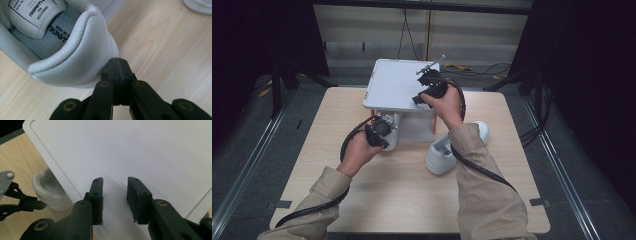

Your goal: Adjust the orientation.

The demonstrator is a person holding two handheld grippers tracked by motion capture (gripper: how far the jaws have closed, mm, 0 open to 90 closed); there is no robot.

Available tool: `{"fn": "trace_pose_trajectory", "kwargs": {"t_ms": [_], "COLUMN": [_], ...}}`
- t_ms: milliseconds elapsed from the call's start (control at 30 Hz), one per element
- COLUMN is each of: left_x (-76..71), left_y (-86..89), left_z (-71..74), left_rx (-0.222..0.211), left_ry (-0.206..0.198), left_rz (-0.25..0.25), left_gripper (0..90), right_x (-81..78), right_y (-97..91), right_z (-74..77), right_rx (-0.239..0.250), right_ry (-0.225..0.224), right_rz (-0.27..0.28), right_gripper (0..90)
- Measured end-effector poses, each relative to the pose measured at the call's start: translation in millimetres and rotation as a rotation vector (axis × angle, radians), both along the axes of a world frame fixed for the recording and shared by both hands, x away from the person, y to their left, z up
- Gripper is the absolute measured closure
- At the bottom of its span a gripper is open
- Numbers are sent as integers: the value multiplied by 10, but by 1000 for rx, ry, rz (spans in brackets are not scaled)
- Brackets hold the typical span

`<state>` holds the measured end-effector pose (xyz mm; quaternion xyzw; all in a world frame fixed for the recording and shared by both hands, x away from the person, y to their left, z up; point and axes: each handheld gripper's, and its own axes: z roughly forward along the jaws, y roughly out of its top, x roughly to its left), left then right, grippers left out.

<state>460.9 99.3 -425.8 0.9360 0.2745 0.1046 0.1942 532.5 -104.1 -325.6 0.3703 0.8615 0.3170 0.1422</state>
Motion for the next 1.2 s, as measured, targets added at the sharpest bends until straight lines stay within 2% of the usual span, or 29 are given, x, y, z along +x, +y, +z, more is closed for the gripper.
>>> {"fn": "trace_pose_trajectory", "kwargs": {"t_ms": [67,267,400,433,533,700,800,1000,1100,1167,1200], "left_x": [24,120,181,194,240,266,299,313,305,279,265], "left_y": [-29,-74,-65,-59,-55,-63,-30,-38,-22,-7,6], "left_z": [-15,-39,-48,-55,-71,-72,-68,-65,-73,-68,-59], "left_rx": [-12,-53,-39,-59,-82,-89,-117,-113,-129,-136,-142], "left_ry": [-17,-11,-28,-25,-5,-10,14,13,14,26,49], "left_rz": [-7,11,18,33,44,37,40,45,48,45,37], "left_gripper": [900,900,900,900,900,900,900,900,900,855,828], "right_x": [4,12,20,21,21,20,24,22,24,23,23], "right_y": [-7,-20,-8,-8,-15,-14,-12,-19,-19,-18,-18], "right_z": [-2,-3,0,-2,-3,-4,1,-7,-3,-2,-1], "right_rx": [6,12,4,2,6,6,8,17,16,16,16], "right_ry": [3,4,3,0,-1,-3,2,0,3,4,4], "right_rz": [0,6,9,11,12,15,9,6,5,4,4], "right_gripper": [661,668,669,669,669,668,668,668,668,665,661]}}
